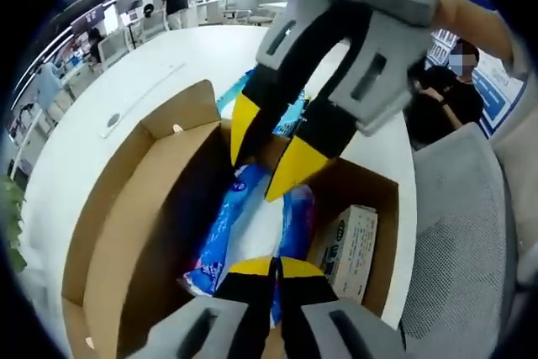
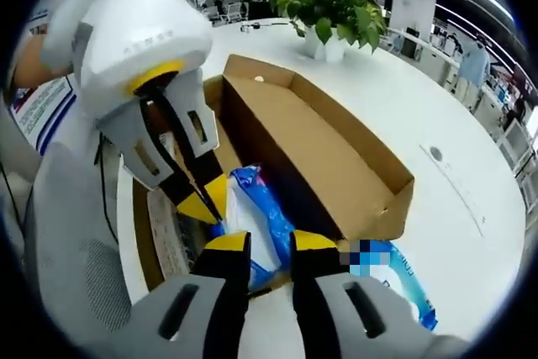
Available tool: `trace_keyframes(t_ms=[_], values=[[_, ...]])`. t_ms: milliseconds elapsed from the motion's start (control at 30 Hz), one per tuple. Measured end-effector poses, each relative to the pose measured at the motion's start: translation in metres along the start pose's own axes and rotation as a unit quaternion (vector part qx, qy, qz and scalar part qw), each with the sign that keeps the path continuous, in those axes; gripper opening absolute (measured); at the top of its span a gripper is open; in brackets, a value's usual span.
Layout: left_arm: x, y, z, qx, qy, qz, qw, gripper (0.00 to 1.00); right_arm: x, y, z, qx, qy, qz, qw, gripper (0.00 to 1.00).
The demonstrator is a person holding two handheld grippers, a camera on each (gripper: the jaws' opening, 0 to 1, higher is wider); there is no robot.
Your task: Operate the shoe box by opening the lid, removing the specified soft item, and placing it in the target area until the item is outside and the box remains undamaged.
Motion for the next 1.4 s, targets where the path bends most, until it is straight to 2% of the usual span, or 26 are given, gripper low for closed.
trace_keyframes(t_ms=[100, 200, 233, 400, 500, 567, 700, 767, 833, 1167, 1400], values=[[0.0, -0.002, -0.001, -0.002, 0.004, 0.004, 1.0, 0.02, -0.001, 0.007, -0.001, -0.004, -0.001, -0.005, 1.0, 0.16], [0.001, -0.002, 0.002, 0.007, 0.028, -0.001, 0.9996, 0.17, -0.001, 0.011, -0.003, -0.008, -0.005, -0.011, 0.9999, 0.16], [0.002, -0.001, 0.003, 0.011, 0.033, -0.005, 0.9994, 0.19, -0.001, 0.011, -0.003, -0.009, -0.006, -0.012, 0.9999, 0.16], [0.004, 0.003, 0.004, 0.021, 0.062, -0.016, 0.9977, 0.22, 0.002, 0.019, -0.006, -0.02, -0.015, -0.022, 0.9994, 0.16], [0.006, 0.008, 0.003, 0.026, 0.118, -0.035, 0.992, 0.21, 0.003, 0.024, -0.006, -0.022, -0.018, -0.027, 0.9992, 0.15], [0.007, 0.01, 0.003, 0.029, 0.136, -0.041, 0.9895, 0.18, 0.003, 0.028, -0.006, -0.024, -0.022, -0.031, 0.999, 0.14], [0.009, 0.009, -0.002, 0.027, 0.119, -0.038, 0.9918, 0.08, 0.004, 0.032, -0.007, -0.026, -0.023, -0.035, 0.9988, 0.1], [0.01, 0.008, -0.006, 0.02, 0.099, -0.036, 0.9942, 0.03, 0.005, 0.032, -0.005, -0.018, -0.03, -0.039, 0.9986, 0.04], [0.011, 0.007, -0.006, 0.023, 0.075, -0.029, 0.9965, 0.02, 0.006, 0.032, -0.004, -0.017, -0.031, -0.039, 0.9986, 0.0], [0.014, -0.004, -0.002, 0.012, 0.061, -0.02, 0.9978, 0.0, 0.001, 0.025, -0.007, -0.019, -0.037, -0.031, 0.9986, 0.0], [0.009, -0.016, 0.003, 0.005, 0.058, -0.015, 0.9982, 0.0, -0.008, 0.015, -0.009, -0.019, -0.038, -0.016, 0.999, 0.0]])
Point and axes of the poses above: the point that each gripper's makers call its tool centre point, and the gripper's own axes: y roughly forward along the fingers, z roughly to its right, x roughly out of its underside, the point moved 4 cm from there along -y, roughly backward along the fingers, and after that the axes turned 10 degrees about x, right-handed, at the moved point
